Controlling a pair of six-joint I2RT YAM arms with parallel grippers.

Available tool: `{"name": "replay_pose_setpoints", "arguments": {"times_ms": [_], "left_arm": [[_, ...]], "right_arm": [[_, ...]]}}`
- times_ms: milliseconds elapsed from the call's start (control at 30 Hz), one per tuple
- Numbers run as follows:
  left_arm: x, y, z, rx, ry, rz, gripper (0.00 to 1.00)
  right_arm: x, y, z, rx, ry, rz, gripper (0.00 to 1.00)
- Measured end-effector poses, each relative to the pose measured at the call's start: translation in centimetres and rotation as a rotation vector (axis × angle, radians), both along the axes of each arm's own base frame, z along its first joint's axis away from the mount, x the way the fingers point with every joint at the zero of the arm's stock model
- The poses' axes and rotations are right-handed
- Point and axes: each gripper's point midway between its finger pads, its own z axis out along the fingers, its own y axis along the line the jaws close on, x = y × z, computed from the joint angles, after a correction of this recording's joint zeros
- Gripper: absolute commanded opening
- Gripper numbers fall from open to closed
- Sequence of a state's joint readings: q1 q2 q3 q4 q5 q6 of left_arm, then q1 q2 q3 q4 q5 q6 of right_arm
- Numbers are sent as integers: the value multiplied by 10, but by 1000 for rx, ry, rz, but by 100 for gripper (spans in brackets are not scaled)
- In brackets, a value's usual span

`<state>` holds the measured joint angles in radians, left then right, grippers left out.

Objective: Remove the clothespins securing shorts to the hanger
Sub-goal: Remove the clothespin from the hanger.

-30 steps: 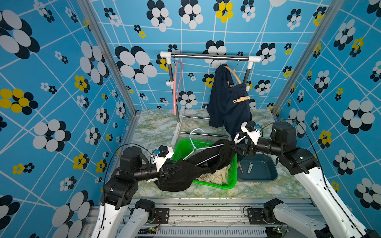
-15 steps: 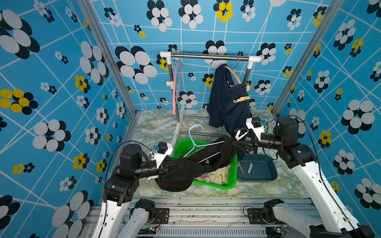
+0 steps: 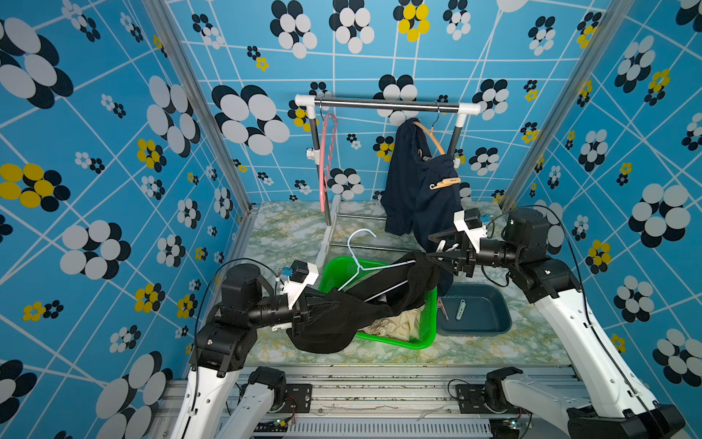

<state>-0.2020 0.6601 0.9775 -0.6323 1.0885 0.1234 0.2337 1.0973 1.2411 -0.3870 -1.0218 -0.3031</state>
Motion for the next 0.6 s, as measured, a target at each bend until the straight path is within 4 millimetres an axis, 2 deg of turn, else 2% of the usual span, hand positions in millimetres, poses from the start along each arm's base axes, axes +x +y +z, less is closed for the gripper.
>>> {"name": "replay_pose_setpoints", "arguments": {"times_ms": [233,433,533,600], "left_arm": [[0,0,1,-4,5,1,0],[0,-1,3,-14,11,-2,0],[-1,-1,4,-18,15,-9,0],[-2,-1,4,-19,16,-13,0]], "right_arm": [[0,1,5,18,-1,4,40],[3,1,7,36,5,-2,18],[5,1,9,45,13,-9,0],[7,1,9,49,15,-14,0]]}}
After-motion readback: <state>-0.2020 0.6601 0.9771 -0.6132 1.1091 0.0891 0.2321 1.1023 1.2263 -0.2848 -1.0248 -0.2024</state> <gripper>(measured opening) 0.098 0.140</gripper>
